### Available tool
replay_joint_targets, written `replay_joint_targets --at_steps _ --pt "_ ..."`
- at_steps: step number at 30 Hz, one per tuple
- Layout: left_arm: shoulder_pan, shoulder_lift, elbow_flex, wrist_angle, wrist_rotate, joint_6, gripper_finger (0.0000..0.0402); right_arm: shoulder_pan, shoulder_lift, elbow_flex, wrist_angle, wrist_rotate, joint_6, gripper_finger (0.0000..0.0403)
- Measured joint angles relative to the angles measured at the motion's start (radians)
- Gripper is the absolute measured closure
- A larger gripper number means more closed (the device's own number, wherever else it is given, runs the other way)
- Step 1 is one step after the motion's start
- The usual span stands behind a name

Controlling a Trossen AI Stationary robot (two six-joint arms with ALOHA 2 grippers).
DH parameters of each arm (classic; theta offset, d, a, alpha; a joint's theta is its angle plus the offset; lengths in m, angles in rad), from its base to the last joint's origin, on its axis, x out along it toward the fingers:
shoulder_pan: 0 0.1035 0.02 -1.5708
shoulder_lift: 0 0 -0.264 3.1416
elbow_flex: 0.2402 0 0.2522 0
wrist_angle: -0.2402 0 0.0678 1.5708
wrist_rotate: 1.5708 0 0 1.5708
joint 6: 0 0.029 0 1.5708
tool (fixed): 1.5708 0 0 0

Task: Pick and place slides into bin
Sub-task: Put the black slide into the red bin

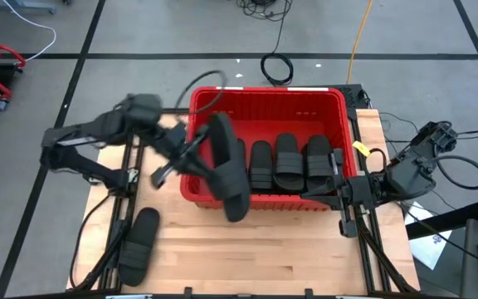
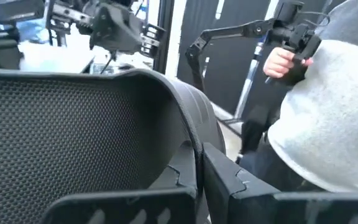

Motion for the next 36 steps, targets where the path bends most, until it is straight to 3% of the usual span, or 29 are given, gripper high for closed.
replay_joint_targets --at_steps 6,13,17,23,28,36 --pt "0.149 0.212 0.162 -0.042 0.245 -0.008 0.0401 0.000 -0.001 0.000 0.005 0.100 -0.053 0.0403" --pt "0.294 0.487 0.448 -0.418 0.432 0.214 0.0401 -0.025 -0.017 0.000 0.007 0.134 -0.059 0.0403" --pt "0.377 0.624 0.571 -0.583 0.433 0.385 0.0401 -0.059 -0.021 0.000 0.007 0.134 -0.052 0.0403" --pt "0.437 0.781 0.599 -0.738 0.299 0.573 0.0401 -0.114 -0.022 0.000 0.006 0.134 -0.028 0.0403" --pt "0.443 0.838 0.600 -0.884 0.181 0.708 0.0401 -0.155 -0.024 0.000 -0.001 0.134 -0.029 0.0403" --pt "0.385 0.917 0.600 -0.899 0.187 0.758 0.0401 -0.203 -0.030 0.000 -0.008 0.134 -0.006 0.0403"
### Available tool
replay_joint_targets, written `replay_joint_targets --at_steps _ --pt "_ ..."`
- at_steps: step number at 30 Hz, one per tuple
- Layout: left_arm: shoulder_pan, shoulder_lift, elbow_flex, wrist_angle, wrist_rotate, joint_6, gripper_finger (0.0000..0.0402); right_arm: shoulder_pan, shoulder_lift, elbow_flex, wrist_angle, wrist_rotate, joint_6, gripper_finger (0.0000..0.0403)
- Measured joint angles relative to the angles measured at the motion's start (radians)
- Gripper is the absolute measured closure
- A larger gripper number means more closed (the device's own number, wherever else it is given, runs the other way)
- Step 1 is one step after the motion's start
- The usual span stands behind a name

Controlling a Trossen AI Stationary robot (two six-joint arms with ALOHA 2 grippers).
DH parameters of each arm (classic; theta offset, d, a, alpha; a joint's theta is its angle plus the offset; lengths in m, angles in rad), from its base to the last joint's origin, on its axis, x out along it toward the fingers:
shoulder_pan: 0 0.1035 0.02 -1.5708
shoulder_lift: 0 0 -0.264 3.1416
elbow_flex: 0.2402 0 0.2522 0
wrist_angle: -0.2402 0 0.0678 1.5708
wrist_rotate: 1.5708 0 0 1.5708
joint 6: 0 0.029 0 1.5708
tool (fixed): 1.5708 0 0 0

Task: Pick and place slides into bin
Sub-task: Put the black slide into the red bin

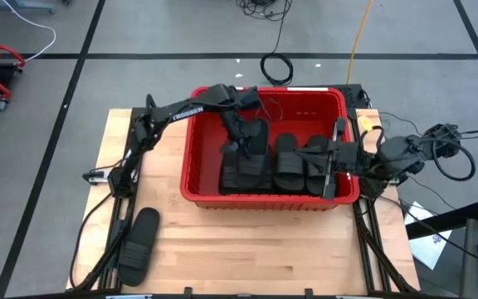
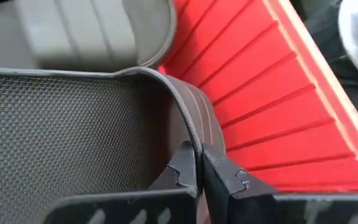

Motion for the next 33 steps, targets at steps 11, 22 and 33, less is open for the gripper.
replay_joint_targets --at_steps 11,22,33 --pt "-0.072 0.068 -0.001 0.102 0.072 -0.143 0.0401 -0.006 -0.028 0.000 -0.072 -0.058 0.130 0.0403" --pt "-0.092 0.123 -0.019 0.142 0.038 -0.208 0.0400 -0.005 -0.031 0.000 -0.085 -0.061 0.128 0.0403" --pt "-0.079 0.123 -0.021 0.143 -0.001 -0.297 0.0398 -0.004 -0.031 0.000 -0.092 -0.062 0.130 0.0403"
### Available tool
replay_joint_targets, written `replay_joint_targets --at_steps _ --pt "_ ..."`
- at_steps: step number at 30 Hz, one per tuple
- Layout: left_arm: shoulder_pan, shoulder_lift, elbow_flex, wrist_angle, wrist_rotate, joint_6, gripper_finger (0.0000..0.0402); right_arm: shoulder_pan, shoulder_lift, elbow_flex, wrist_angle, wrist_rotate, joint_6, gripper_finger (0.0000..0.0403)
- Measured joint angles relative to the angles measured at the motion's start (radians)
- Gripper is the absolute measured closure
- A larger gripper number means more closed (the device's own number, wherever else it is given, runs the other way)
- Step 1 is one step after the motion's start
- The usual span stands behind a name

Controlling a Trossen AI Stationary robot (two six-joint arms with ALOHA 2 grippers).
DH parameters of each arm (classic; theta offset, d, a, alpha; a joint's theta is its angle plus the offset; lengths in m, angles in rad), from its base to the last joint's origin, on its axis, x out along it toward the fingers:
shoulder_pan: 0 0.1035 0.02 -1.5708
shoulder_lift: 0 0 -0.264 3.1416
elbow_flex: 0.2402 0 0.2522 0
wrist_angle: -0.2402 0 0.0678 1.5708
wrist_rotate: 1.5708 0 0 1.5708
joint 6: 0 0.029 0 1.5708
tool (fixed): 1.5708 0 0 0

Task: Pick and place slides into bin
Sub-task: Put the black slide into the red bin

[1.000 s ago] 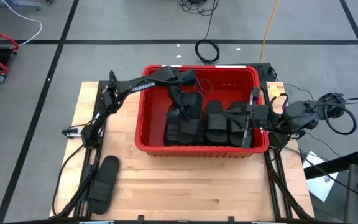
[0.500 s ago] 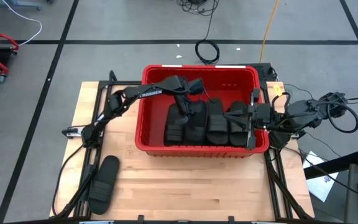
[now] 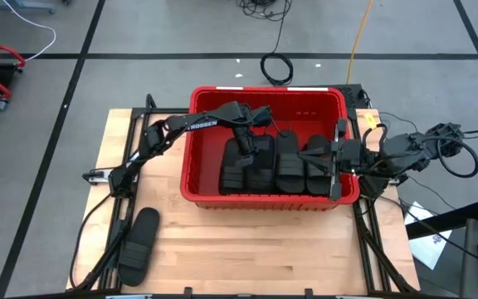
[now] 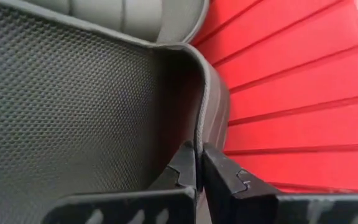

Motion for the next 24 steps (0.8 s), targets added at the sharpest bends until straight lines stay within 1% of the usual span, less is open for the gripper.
replay_joint_targets --at_steps 2,6,15,19,24 --pt "0.000 0.000 0.000 -0.002 -0.026 -0.014 0.0396 0.000 0.000 0.000 0.000 -0.003 0.001 0.0403" --pt "0.001 -0.001 0.000 -0.016 -0.063 -0.022 0.0399 0.000 0.000 0.000 0.001 -0.049 0.001 0.0403" --pt "0.002 -0.002 0.000 -0.015 -0.078 -0.103 0.0396 0.000 0.000 0.000 0.002 -0.052 0.003 0.0403" --pt "0.003 -0.010 -0.001 -0.020 -0.083 -0.132 0.0399 0.000 0.000 0.000 0.002 -0.052 0.028 0.0403" --pt "0.013 -0.028 0.002 -0.026 -0.163 -0.183 0.0397 0.000 0.000 0.000 0.002 -0.052 0.029 0.0403"
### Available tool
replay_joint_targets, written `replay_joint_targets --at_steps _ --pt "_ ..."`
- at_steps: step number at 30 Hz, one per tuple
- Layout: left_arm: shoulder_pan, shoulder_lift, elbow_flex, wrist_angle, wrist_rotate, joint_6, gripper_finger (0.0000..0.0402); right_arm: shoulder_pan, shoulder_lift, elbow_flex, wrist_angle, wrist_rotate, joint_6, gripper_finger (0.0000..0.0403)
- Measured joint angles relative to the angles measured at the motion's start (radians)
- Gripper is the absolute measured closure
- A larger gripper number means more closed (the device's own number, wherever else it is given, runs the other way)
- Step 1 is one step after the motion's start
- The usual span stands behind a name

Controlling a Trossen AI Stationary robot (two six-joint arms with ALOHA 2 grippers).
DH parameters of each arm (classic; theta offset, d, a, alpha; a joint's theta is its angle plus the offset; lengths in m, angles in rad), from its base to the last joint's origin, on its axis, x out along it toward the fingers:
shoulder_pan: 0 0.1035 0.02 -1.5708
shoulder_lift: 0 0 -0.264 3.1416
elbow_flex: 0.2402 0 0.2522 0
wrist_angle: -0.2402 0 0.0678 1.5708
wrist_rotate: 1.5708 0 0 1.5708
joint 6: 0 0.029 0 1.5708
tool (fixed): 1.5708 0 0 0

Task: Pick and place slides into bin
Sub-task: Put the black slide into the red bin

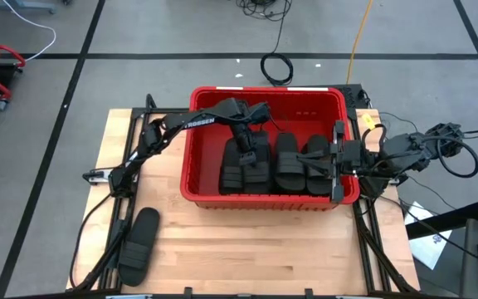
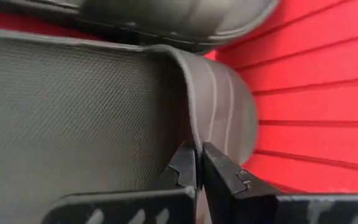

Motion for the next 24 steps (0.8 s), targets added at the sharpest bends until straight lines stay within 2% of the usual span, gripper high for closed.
replay_joint_targets --at_steps 10,17,24 --pt "0.006 -0.016 0.000 -0.006 0.014 0.009 0.0399 0.000 0.000 0.000 0.016 0.000 0.000 0.0403" --pt "-0.023 -0.016 0.000 0.119 0.067 -0.051 0.0399 0.000 0.000 0.000 0.023 0.000 0.000 0.0403" --pt "-0.030 -0.016 -0.008 0.100 0.080 0.008 0.0399 0.000 0.000 0.000 0.023 0.000 -0.002 0.0403"
